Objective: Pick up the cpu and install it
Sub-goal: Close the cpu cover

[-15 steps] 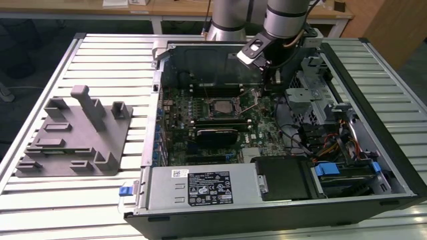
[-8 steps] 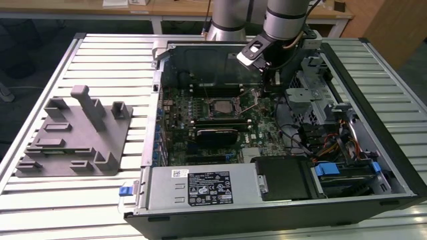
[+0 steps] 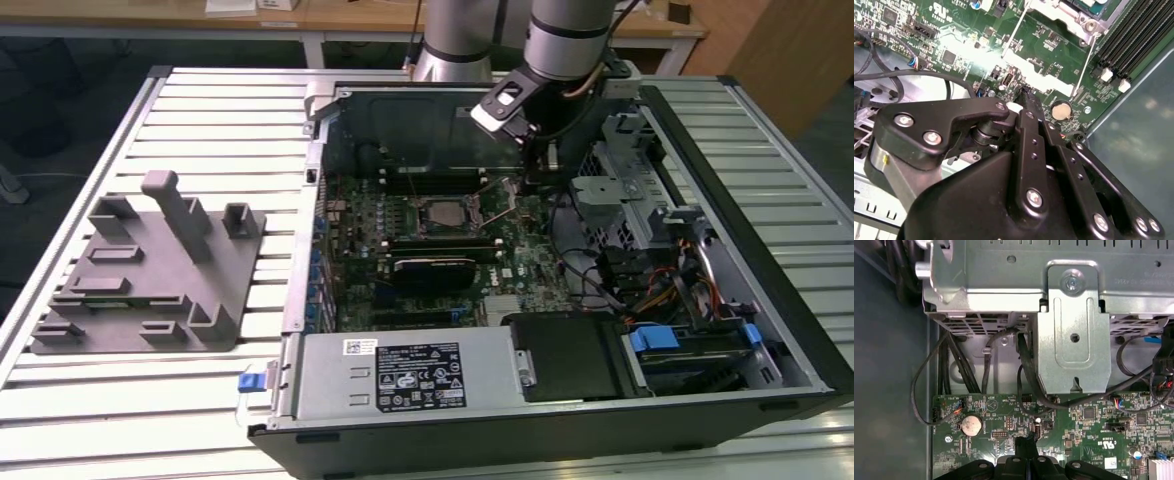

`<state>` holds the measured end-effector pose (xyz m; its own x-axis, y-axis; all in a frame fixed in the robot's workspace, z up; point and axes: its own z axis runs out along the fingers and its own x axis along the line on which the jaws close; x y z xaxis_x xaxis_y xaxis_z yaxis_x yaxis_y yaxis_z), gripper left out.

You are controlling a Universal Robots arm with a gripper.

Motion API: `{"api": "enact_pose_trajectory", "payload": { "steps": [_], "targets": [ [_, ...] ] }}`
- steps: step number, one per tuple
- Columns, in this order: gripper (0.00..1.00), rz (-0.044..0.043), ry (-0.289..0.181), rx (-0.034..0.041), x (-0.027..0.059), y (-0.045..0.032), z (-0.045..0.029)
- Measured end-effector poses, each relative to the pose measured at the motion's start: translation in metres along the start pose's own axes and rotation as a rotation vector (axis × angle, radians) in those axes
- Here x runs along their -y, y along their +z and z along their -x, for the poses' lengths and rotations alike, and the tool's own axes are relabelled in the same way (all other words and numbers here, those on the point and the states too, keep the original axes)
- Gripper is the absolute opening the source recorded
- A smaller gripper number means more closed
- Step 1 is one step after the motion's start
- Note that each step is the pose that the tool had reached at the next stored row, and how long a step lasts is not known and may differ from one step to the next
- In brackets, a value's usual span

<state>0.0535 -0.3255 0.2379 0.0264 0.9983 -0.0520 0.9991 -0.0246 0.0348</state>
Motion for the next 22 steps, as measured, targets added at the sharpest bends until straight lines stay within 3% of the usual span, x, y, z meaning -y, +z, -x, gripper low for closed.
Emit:
{"api": "enact_pose_trajectory", "payload": {
  "steps": [9,22],
  "targets": [
    [0.11,-0.0001,0.000,-0.0031,0.0112,-0.0003,0.0003],
    [0.11,-0.0001,0.000,-0.0071,0.0359,-0.0011,0.0009]
  ]
}}
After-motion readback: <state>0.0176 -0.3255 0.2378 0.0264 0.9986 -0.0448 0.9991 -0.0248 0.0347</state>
